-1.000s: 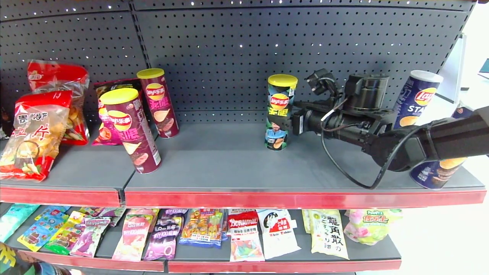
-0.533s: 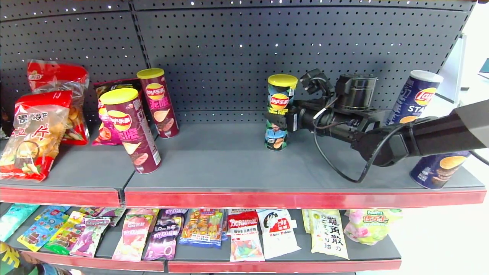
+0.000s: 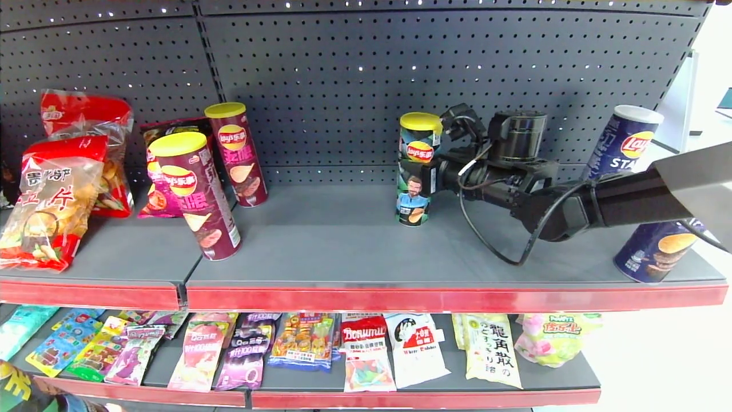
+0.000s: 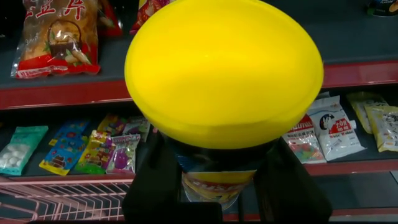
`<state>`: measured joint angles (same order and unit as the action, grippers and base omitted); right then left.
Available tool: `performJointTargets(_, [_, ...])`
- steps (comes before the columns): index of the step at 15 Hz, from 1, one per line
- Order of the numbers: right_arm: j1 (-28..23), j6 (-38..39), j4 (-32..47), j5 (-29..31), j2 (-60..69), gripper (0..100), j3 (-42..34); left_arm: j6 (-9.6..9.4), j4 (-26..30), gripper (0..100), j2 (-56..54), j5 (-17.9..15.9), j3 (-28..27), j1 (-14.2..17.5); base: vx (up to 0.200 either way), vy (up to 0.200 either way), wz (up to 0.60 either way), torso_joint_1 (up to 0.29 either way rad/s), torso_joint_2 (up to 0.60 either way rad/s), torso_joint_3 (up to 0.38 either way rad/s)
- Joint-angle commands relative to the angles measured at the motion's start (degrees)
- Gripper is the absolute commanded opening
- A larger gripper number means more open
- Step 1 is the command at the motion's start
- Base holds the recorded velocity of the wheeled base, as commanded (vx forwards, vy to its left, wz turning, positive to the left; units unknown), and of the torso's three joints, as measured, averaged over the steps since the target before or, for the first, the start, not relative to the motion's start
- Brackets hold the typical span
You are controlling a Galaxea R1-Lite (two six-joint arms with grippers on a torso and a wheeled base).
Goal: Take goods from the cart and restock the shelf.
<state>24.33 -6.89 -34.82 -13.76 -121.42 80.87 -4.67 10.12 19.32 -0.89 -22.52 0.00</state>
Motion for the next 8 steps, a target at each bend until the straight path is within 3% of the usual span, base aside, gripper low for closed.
performJointTargets(1, [0.3,-0.1,0.1,0.0,0.8,0,-1.1,0.01,0.0,0,0.1,0.0,0.0,0.0,0.0,0.0,0.0,0.0,0.0,0.0])
performJointTargets(6, [4.3,0.4,0.1,0.4,12.2,0,-13.8,0.01,0.0,0,-0.2,-0.2,0.5,0.0,0.0,0.0,0.0,0.0,0.0,0.0])
performJointTargets(8, [6.5,1.2,-0.3,4.3,15.6,0,-18.3,0.01,0.0,0,-0.3,-0.3,0.4,0.0,0.0,0.0,0.0,0.0,0.0,0.0])
